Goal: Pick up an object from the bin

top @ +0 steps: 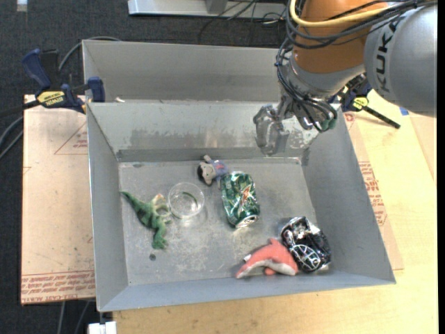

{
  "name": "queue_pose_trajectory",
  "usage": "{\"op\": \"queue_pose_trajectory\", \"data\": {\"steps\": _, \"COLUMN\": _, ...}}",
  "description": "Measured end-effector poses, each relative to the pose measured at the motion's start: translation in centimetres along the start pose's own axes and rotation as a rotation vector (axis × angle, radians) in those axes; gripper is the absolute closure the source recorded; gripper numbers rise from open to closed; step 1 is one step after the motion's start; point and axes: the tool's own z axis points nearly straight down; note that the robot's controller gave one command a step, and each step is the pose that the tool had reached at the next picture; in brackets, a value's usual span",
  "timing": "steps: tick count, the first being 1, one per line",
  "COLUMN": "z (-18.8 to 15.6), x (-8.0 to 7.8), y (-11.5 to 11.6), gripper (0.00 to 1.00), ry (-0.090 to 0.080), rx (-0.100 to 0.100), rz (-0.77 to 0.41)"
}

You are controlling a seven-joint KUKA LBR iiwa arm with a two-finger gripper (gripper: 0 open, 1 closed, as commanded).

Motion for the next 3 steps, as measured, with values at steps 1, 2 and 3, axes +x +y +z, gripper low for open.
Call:
{"op": "queue_pose_trajectory", "data": {"steps": 1, "z": 7.5, "x": 1.8, "y": 0.5, "gripper": 1.0, "ry": 0.008, "rx": -0.005, "rz": -0.108}}
{"op": "queue_pose_trajectory", "data": {"steps": 2, "z": 11.4, "x": 4.0, "y": 2.5, "gripper": 1.0, "ry": 0.003, "rx": -0.004, "rz": -0.106}}
{"op": "queue_pose_trajectory", "data": {"steps": 3, "z": 13.1, "x": 3.6, "y": 2.9, "gripper": 1.0, "ry": -0.004, "rx": -0.006, "rz": -0.287}}
